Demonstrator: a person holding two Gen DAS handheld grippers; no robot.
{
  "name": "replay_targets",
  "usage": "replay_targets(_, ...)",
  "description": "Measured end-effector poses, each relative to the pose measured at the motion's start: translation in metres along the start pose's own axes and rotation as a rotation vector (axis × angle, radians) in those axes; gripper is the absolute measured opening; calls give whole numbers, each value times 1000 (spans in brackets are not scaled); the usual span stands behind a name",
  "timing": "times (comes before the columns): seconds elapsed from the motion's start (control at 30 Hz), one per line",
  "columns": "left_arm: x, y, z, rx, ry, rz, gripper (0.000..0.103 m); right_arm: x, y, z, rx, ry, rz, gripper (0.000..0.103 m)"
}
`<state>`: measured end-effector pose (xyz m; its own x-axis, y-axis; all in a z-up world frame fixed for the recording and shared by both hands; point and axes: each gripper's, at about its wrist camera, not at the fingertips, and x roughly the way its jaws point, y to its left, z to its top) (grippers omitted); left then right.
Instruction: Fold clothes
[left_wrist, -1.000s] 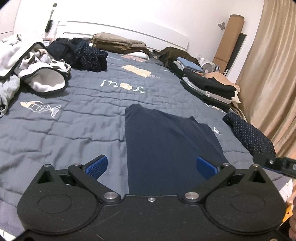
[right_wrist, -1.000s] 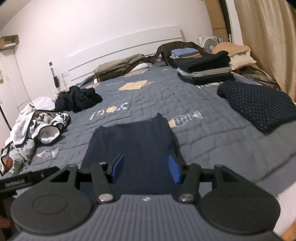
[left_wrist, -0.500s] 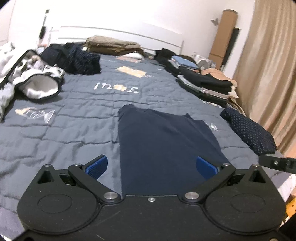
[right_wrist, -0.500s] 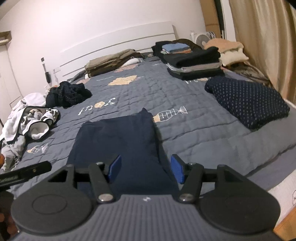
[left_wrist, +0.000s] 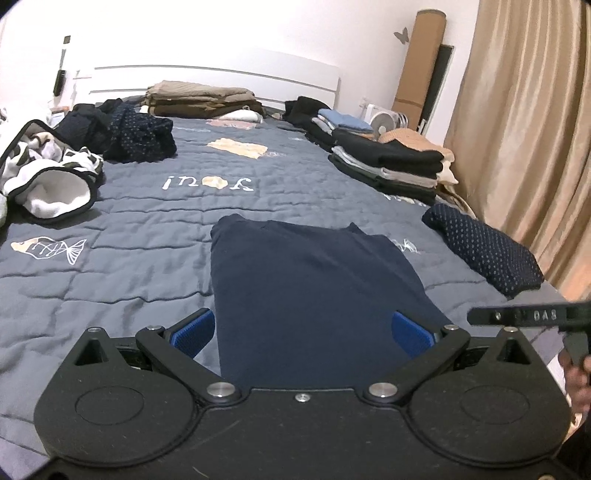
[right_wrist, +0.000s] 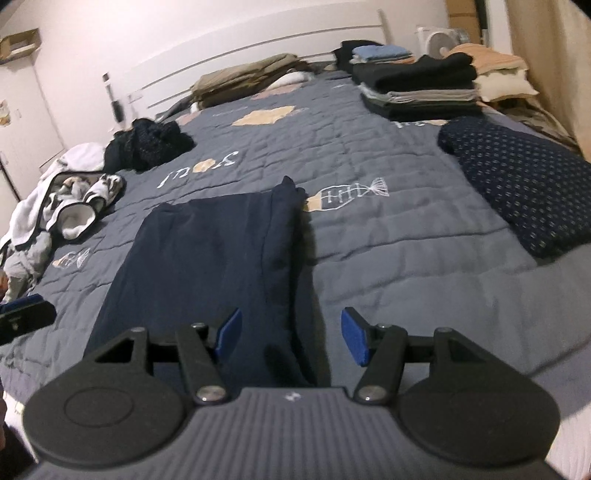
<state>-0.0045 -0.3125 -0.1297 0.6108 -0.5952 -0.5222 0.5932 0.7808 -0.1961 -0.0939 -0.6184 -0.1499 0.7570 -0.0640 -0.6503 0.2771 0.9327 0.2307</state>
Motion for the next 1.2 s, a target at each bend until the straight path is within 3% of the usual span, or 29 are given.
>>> replay_targets(0.1, 6, -3, -1, 9, 17, 3, 103, 7, 2, 5, -30, 20, -7, 59)
replay_targets(0.33, 16, -12, -9, 68, 58, 9, 103, 13, -2, -7, 59, 51, -42, 59)
replay_targets(0.47, 19, -15, -12, 89, 67, 19, 103, 10, 6, -5, 23, 35, -44, 59)
replay_targets(1.2, 22, -11, -13, 79, 80, 52, 103, 11, 17, -3, 7, 17, -21, 59)
